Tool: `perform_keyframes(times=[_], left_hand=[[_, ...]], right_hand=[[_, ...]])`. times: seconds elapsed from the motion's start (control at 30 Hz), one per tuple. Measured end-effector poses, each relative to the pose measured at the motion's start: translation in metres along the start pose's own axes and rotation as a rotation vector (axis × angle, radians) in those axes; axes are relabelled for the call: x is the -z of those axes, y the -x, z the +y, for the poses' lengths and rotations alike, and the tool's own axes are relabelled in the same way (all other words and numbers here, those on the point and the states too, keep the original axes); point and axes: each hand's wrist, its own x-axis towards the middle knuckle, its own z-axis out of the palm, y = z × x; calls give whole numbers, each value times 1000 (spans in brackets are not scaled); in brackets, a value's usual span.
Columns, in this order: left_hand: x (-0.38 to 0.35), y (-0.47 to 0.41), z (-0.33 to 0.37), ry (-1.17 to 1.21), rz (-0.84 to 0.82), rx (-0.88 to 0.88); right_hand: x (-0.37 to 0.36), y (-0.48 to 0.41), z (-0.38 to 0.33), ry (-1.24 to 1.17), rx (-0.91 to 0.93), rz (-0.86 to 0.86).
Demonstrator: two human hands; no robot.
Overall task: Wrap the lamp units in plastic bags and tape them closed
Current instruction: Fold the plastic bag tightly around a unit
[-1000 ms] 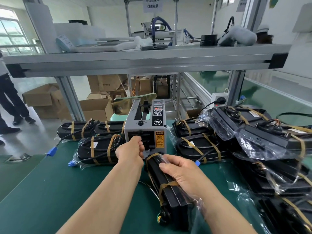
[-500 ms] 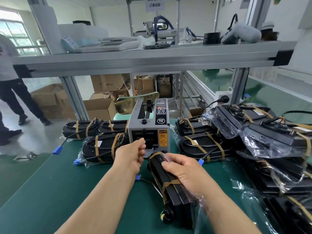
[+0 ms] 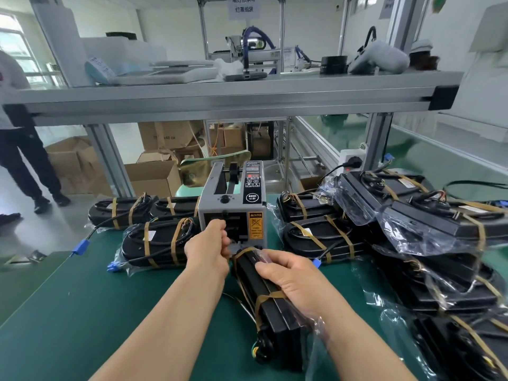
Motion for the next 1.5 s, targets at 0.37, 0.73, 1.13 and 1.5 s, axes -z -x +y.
perform_keyframes(times=[0.37, 0.73, 1.13, 1.5], left_hand=[[38, 65, 25, -747, -649, -247], [44, 53, 14, -735, -521, -325], [42, 52, 5, -704, -486, -369], [44, 52, 0, -784, -430, -454]], right_hand=[[-1, 4, -5, -103, 13, -54], [-4, 9, -9, -113, 17, -44], [-5, 7, -7, -92, 8, -11], [-3, 5, -4, -60, 31, -10]])
